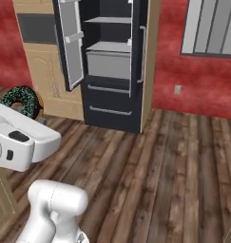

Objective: Take the cake and donut from the fridge and place them on the empty tray on the dining counter.

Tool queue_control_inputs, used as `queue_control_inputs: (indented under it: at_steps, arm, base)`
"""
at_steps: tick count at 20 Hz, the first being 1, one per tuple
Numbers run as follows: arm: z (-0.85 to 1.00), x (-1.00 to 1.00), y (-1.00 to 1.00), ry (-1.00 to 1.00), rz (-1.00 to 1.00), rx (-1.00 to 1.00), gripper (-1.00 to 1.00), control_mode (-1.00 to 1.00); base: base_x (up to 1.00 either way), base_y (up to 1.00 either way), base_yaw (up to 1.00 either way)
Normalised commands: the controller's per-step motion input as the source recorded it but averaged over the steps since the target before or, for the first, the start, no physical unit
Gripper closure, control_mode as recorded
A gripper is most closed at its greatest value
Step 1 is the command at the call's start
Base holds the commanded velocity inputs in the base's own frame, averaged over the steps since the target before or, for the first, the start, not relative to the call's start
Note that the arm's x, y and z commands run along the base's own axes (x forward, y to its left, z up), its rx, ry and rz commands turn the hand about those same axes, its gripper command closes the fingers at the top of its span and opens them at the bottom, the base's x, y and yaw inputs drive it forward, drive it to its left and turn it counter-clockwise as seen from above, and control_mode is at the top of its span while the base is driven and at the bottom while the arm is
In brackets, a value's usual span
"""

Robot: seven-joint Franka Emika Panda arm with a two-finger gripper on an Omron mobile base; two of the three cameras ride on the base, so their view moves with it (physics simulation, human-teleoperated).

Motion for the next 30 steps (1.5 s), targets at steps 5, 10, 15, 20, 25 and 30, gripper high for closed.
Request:
queue_control_inputs:
  at_steps: [5,10,15,20,25,30]
  arm:
    - [0.0,0.0,0.0,0.0,0.0,0.0,1.0,1.0]
    - [0.0,0.0,0.0,0.0,0.0,0.0,1.0,1.0]
    - [0.0,0.0,0.0,0.0,0.0,0.0,1.0,1.0]
    - [0.0,0.0,0.0,0.0,0.0,0.0,1.0,1.0]
    - [0.0,0.0,0.0,0.0,0.0,0.0,1.0,1.0]
    - [0.0,0.0,0.0,0.0,0.0,0.0,1.0,1.0]
  base:
    - [-1.0,0.5,-0.11]
    - [-1.0,0.43,-0.24]
    - [-1.0,0.02,-0.01]
    - [-1.0,0.0,0.0]
    - [-1.0,0.02,0.0]
    - [-1.0,0.05,0.0]
